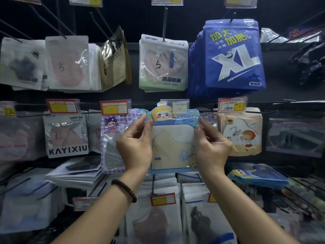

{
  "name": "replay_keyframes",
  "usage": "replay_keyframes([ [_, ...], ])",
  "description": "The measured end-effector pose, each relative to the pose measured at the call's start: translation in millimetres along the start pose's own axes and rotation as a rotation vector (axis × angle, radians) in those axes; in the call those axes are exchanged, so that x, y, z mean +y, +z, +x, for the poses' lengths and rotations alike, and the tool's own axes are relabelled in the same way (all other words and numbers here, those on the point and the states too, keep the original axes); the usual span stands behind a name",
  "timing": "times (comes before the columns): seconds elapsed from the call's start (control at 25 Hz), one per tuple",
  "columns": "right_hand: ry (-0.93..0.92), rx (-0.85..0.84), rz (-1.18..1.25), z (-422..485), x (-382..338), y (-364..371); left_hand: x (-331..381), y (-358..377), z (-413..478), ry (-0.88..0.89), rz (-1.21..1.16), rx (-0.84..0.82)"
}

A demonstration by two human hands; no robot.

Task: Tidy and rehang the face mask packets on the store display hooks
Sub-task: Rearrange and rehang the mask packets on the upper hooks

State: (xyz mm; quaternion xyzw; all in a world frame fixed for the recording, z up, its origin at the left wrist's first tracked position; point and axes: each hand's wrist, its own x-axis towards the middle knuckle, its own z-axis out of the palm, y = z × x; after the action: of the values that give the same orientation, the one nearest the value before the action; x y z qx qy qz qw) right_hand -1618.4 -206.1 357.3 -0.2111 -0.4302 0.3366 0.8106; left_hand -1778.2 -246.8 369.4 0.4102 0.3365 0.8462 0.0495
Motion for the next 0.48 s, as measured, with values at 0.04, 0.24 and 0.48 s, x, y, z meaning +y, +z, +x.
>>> replay_keyframes([
  [0.04, -0.006, 0.001, -0.003, -0.4, -1.0, 0.0, 0.8, -0.1, -0.3, 0.003, -0.009, 0.0],
  [0.24, 0.062, 0.009, -0.056, 3.6, -0.7, 4.3, -1.6, 2.2, 7.0, -0.047, 0.039, -0.021],
  [0.48, 0.092, -0.02, -0.198, 13.3, 2.7, 5.5, -10.2, 4.4, 17.4, -0.055, 0.172, -0.039],
])
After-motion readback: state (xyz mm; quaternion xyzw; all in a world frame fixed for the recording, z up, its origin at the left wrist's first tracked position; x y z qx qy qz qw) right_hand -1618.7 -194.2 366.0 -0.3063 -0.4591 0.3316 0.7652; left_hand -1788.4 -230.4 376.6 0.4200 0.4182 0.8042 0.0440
